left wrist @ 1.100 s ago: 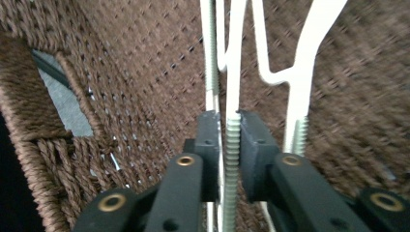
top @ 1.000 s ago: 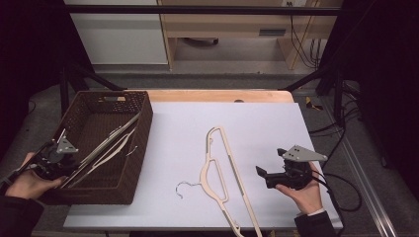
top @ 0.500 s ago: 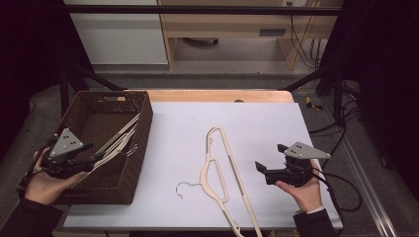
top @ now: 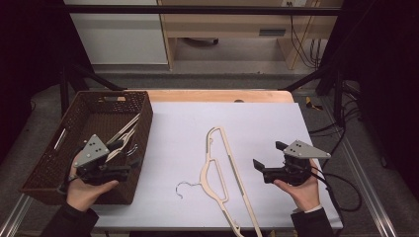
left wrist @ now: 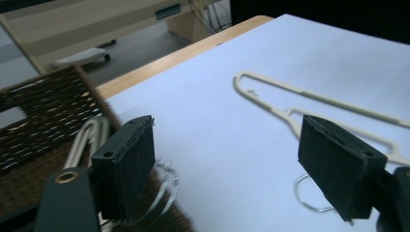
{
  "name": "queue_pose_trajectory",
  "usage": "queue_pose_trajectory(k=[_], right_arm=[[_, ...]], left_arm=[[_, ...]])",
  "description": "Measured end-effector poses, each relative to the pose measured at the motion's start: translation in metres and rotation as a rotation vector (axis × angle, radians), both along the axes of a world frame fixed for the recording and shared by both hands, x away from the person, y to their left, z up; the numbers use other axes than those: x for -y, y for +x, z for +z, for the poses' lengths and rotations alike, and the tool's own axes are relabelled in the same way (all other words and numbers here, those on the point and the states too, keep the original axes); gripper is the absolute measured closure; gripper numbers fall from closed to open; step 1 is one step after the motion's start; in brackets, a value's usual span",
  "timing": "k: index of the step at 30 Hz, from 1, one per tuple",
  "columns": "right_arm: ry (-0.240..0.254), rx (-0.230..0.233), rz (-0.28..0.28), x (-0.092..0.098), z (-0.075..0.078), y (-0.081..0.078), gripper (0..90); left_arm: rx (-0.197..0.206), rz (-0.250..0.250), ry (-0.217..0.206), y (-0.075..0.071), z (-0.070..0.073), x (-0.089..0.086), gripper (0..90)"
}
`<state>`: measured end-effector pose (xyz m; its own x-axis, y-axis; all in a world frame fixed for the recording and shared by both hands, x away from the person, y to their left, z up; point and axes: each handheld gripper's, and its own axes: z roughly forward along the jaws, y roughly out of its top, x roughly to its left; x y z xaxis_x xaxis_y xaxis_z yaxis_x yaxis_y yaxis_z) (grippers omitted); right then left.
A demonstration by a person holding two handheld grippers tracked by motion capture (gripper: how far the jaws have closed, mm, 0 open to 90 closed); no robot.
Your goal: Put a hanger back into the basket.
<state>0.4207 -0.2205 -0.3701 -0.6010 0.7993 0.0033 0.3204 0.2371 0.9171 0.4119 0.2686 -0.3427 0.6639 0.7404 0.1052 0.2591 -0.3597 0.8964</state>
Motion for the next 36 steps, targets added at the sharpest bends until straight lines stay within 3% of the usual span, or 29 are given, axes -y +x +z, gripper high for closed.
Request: queue_pose_trajectory(k=[3, 6, 11, 17, 24, 31, 36], right_arm=[[-0.006, -0.007, 0.003, -0.001, 0.001, -0.001, 5.4], [-0.015, -0.015, 0.006, -0.003, 0.003, -0.002, 4.9], [-0.031, -0.038, 0.03, -0.008, 0.004, -0.004, 4.7], [-0.07, -0.072, 0.068, -0.022, 0.005, -0.004, 5.1], [-0.171, -0.139, 0.127, -0.047, 0.006, 0.0, 5.6], [-0.28, -0.203, 0.193, -0.082, 0.001, 0.006, 6.2], [-0.36, -0.278, 0.228, -0.106, -0.008, 0.012, 7.1]], left_arm=[[-0.014, -0.047, -0.01, -0.001, -0.004, 0.015, 18.0], [-0.022, -0.089, 0.005, -0.001, -0.01, 0.031, 17.1], [-0.038, -0.115, -0.005, -0.001, -0.02, 0.048, 15.4], [-0.06, -0.151, 0.011, 0.0, -0.032, 0.058, 14.5], [-0.09, -0.175, 0.02, 0.003, -0.043, 0.059, 13.4], [-0.091, -0.179, 0.033, 0.0, -0.044, 0.062, 12.7], [-0.099, -0.18, 0.045, 0.0, -0.046, 0.063, 12.4]])
